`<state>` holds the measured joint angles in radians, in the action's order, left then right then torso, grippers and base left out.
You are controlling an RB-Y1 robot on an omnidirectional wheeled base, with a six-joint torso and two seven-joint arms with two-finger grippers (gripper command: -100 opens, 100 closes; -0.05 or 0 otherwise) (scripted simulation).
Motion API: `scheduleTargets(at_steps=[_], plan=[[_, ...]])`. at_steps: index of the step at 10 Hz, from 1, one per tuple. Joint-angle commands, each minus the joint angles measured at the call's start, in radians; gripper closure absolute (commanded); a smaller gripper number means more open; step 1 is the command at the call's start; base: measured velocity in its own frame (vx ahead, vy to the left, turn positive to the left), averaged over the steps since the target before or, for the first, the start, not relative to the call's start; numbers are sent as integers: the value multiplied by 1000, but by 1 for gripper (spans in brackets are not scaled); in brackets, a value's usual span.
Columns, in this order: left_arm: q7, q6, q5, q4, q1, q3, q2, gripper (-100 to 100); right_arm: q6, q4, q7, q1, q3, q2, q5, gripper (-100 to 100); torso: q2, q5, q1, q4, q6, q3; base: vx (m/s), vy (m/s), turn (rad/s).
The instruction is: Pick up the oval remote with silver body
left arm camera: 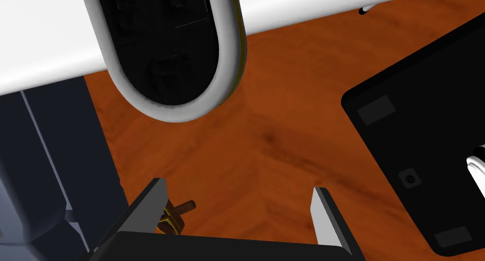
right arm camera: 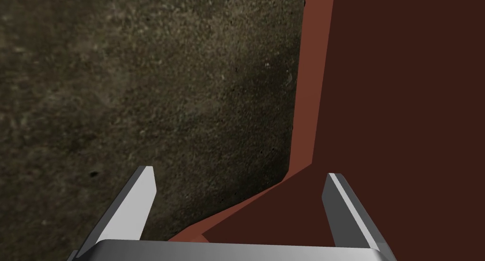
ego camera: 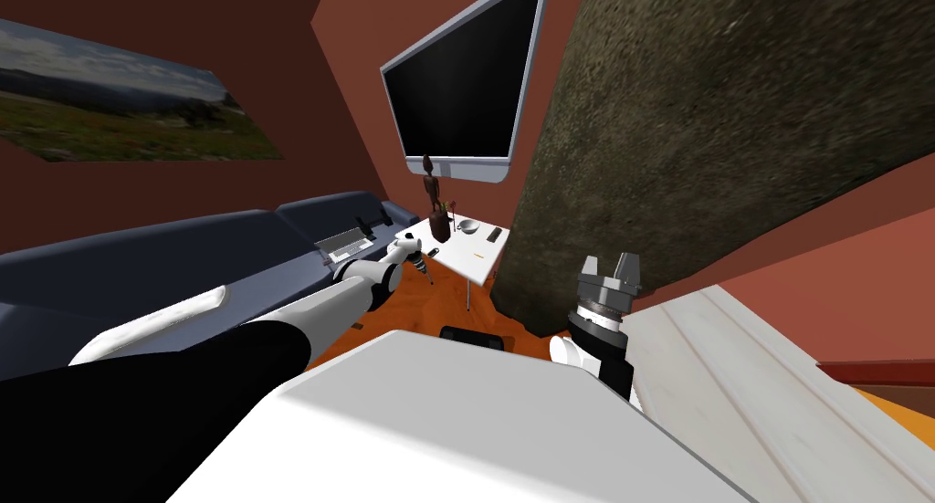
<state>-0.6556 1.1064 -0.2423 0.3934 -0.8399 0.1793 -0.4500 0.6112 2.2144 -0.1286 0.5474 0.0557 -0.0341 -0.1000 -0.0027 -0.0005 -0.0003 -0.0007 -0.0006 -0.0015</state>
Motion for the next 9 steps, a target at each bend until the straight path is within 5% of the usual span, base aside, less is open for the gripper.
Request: scheduleTargets(at_steps=[1,9], plan=[[-16,48,4,12,-8,4,-4,-100,0,0,0,0,0,0,0,0,0,0,0,0,0,0,37,-5,-12],[-99,212,28,-44,-127,33,-33,-100,0,0,0,0,0,0,0,0,0,0,0,0,0,0,44,-8,-19]])
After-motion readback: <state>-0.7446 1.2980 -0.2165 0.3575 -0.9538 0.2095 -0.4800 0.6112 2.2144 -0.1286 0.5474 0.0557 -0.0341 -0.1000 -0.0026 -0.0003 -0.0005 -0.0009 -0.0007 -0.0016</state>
